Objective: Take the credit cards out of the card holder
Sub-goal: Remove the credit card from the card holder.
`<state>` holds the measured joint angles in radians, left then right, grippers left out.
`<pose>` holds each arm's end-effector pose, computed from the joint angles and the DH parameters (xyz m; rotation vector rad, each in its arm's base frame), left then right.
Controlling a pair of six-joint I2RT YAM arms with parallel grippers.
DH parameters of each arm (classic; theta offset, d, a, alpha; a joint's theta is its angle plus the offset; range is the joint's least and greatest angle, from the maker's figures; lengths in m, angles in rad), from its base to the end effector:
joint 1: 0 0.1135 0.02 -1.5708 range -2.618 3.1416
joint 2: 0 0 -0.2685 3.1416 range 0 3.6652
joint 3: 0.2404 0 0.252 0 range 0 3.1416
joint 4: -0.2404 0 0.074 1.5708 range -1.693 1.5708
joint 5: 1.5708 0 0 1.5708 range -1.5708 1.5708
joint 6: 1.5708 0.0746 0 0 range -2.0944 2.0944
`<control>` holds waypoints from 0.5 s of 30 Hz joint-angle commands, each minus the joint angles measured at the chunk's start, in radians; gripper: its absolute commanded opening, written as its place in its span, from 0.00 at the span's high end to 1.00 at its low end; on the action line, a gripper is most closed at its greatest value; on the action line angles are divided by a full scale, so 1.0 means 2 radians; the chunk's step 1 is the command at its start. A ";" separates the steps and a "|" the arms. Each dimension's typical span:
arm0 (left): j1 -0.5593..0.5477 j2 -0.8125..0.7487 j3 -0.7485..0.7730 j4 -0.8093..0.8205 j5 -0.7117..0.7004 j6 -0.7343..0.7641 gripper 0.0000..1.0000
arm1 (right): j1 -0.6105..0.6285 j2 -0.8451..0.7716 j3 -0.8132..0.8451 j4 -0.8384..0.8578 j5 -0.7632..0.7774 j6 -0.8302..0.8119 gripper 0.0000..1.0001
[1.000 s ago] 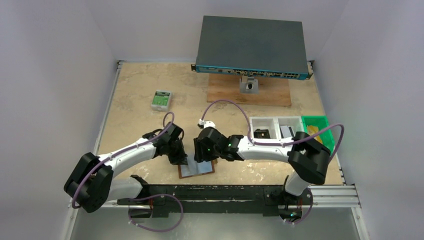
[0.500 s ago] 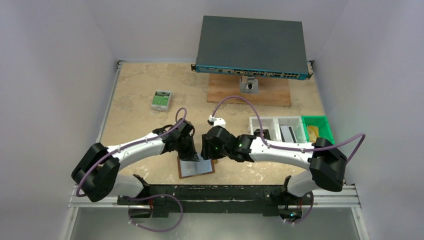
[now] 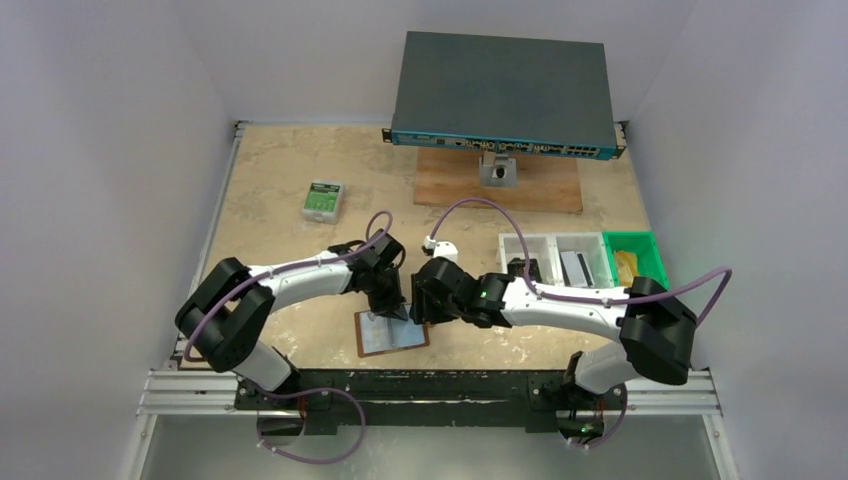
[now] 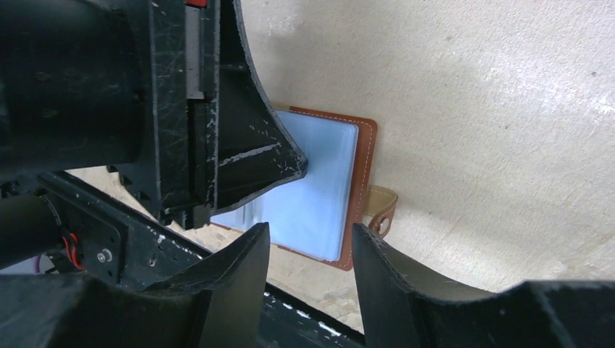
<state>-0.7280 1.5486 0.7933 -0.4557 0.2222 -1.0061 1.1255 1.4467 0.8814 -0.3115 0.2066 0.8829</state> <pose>0.2018 -0.2019 0.1205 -0.3568 2.9904 -0.6349 0.1515 0.2819 0.1865 -0.2119 2.5222 0.6310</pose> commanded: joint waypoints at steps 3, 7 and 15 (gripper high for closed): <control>0.010 -0.072 0.024 -0.047 -0.024 0.023 0.95 | -0.001 0.013 0.007 0.035 -0.018 0.001 0.55; 0.034 -0.129 0.014 -0.114 -0.058 0.043 0.92 | -0.001 0.038 0.015 0.072 -0.057 -0.006 0.55; 0.075 -0.203 -0.061 -0.152 -0.071 0.060 0.90 | 0.006 0.119 0.047 0.133 -0.129 -0.001 0.57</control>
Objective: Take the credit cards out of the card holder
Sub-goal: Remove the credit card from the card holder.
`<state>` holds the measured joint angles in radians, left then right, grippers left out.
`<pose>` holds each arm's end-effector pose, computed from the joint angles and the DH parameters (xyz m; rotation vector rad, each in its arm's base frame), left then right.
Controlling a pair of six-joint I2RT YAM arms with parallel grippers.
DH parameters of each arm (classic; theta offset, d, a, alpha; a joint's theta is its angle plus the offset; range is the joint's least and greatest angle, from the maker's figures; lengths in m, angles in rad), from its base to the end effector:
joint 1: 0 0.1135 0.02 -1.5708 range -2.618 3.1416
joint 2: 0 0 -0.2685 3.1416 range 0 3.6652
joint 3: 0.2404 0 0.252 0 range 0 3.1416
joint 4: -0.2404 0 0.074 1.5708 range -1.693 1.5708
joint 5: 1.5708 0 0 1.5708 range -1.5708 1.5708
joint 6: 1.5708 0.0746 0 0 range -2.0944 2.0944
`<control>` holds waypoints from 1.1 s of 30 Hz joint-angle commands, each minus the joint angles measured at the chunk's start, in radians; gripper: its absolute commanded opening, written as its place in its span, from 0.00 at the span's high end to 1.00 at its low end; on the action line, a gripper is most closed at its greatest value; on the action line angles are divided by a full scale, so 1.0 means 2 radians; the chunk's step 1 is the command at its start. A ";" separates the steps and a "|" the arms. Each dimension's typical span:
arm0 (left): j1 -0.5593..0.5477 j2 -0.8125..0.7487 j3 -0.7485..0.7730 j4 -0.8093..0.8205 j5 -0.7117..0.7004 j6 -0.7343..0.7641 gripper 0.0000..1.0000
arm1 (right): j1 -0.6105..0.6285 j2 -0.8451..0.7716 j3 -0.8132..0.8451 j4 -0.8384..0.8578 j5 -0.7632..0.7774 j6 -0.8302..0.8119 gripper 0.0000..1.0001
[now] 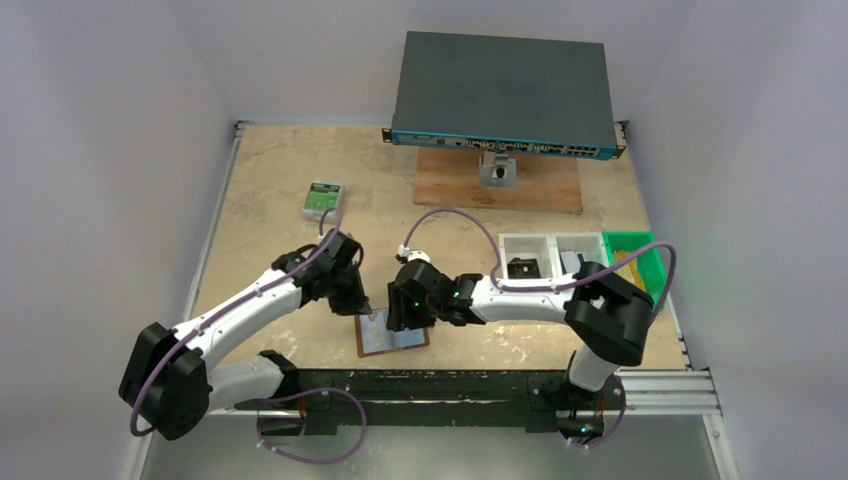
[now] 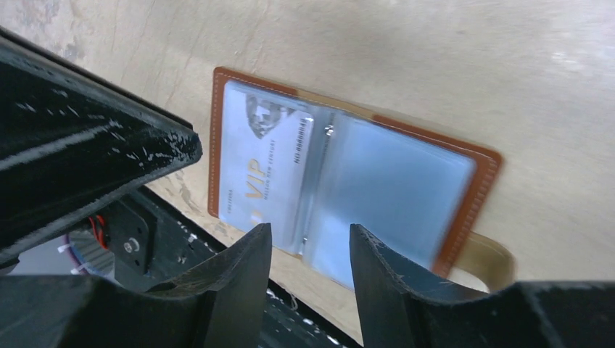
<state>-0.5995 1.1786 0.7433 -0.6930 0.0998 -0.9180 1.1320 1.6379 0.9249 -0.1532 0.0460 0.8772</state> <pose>0.1841 -0.1348 0.1789 -0.4186 2.8074 -0.5421 0.1555 0.3232 0.1535 -0.3107 2.6000 0.7801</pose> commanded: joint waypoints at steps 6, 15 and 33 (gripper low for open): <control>0.013 -0.022 -0.071 -0.008 -0.001 0.006 0.91 | 0.003 0.059 0.036 0.069 -0.061 0.004 0.59; 0.013 -0.003 -0.085 0.025 0.011 0.000 0.95 | 0.003 0.073 0.035 0.074 -0.070 0.008 0.61; 0.013 -0.013 -0.083 -0.002 -0.013 -0.003 1.00 | 0.007 0.075 0.061 0.062 -0.067 -0.001 0.60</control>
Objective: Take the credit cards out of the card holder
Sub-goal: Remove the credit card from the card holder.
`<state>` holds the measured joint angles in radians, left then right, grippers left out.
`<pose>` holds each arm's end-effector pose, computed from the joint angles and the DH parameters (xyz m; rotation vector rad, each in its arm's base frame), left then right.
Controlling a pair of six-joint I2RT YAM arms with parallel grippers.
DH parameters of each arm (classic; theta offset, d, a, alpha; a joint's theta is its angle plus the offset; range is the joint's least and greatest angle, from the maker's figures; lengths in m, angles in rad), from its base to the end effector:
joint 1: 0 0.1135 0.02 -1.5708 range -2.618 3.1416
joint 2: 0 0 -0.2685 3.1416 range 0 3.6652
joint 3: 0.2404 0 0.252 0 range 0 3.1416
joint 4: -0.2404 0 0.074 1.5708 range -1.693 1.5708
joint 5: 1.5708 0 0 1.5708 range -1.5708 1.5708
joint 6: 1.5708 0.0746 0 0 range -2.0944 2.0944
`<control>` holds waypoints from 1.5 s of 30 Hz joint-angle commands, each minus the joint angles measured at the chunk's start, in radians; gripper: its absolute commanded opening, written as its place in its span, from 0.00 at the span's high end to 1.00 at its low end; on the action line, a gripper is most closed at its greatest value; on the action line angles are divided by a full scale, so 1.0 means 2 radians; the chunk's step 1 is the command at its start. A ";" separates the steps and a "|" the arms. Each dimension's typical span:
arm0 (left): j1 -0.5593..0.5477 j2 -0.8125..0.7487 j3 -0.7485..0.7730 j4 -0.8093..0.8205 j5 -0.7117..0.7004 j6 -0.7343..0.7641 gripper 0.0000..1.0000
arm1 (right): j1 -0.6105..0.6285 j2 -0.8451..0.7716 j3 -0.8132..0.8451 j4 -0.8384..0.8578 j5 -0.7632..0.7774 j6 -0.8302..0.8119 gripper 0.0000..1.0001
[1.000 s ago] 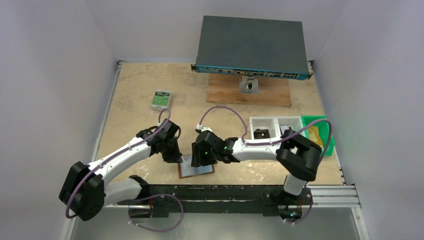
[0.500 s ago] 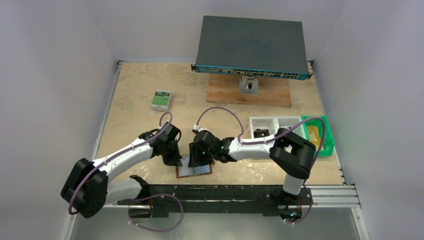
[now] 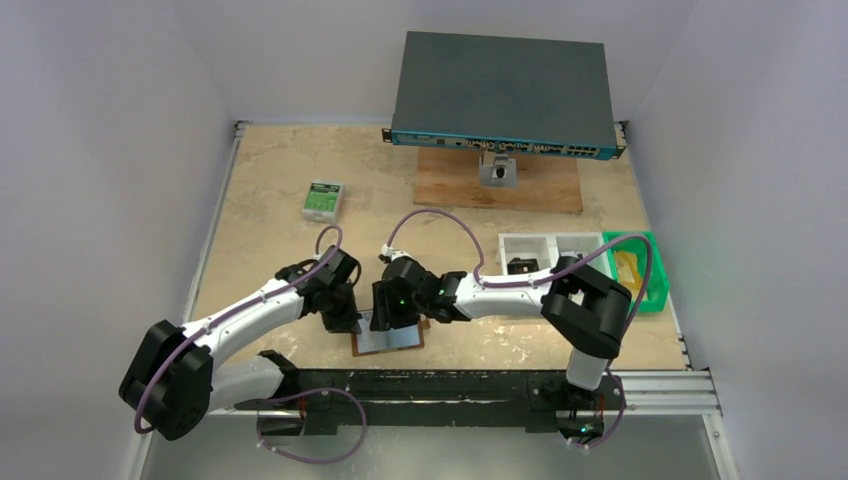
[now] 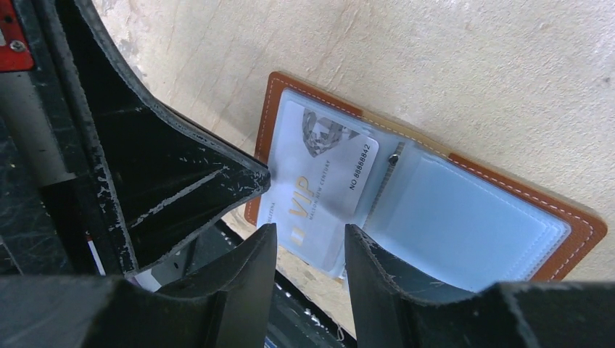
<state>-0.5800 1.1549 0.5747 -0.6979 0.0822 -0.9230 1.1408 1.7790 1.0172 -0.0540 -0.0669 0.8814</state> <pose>0.1572 -0.1103 0.1331 -0.4873 2.9185 -0.3867 0.1604 0.3618 0.1426 -0.3763 2.6141 0.9343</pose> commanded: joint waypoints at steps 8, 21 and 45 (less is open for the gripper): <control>0.003 0.022 -0.007 0.028 0.012 -0.002 1.00 | -0.002 0.021 0.004 0.024 -0.026 0.004 0.60; 0.000 0.053 -0.023 0.078 0.042 -0.026 1.00 | -0.028 0.027 -0.052 0.102 -0.074 0.023 0.60; 0.001 0.089 -0.033 0.050 -0.012 -0.067 1.00 | -0.109 -0.004 -0.214 0.369 -0.195 0.103 0.61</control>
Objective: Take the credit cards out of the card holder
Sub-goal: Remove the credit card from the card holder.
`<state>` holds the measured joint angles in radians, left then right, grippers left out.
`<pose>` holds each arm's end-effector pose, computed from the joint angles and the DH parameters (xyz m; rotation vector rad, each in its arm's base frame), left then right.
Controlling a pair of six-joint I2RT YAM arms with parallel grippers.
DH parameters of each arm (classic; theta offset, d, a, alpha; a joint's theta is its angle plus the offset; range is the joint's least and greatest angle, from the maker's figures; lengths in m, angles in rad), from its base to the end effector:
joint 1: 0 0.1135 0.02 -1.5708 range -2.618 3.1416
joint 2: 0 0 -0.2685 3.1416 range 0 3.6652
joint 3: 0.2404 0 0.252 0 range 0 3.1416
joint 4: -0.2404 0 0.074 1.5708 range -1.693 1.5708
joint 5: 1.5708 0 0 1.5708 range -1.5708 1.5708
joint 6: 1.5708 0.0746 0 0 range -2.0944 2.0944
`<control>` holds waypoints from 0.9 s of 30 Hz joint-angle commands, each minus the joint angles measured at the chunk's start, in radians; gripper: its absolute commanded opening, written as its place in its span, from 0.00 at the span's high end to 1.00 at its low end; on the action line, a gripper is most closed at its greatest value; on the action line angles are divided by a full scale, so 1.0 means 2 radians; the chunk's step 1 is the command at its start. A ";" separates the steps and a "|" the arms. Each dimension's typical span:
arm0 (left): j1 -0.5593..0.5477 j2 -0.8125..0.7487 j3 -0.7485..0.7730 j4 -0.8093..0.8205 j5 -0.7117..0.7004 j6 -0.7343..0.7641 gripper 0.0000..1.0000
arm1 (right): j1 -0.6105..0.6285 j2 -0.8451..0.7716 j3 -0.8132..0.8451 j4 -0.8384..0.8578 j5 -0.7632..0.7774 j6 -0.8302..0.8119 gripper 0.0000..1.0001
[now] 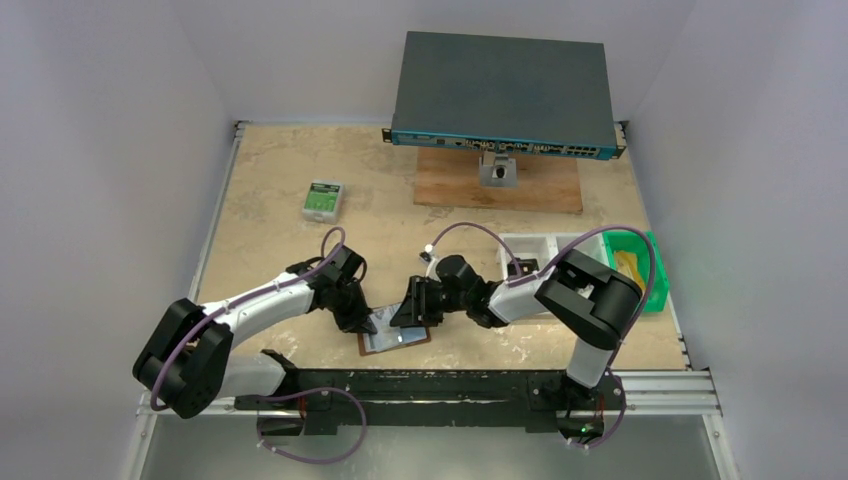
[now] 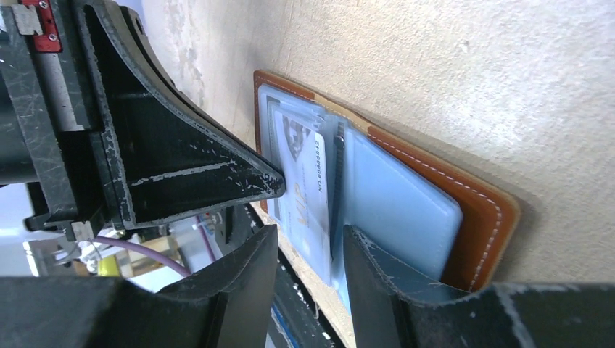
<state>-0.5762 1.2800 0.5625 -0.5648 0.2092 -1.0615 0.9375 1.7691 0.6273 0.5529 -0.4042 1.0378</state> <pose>0.1666 -0.1267 0.1141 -0.6875 2.9709 -0.5421 0.1822 0.2977 0.0999 -0.1508 2.5549 1.4224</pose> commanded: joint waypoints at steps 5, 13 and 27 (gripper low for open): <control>-0.001 0.026 -0.026 -0.015 -0.075 0.003 1.00 | -0.009 0.019 -0.026 0.099 -0.036 0.041 0.67; -0.001 0.026 -0.028 -0.013 -0.073 0.005 1.00 | -0.009 0.023 -0.011 0.038 -0.009 0.022 0.68; -0.001 0.030 -0.028 -0.006 -0.070 0.008 1.00 | -0.009 0.028 -0.013 0.057 -0.016 0.031 1.00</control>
<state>-0.5762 1.2877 0.5629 -0.5621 0.2108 -1.0634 0.9215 1.8267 0.5957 0.6445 -0.4385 1.1007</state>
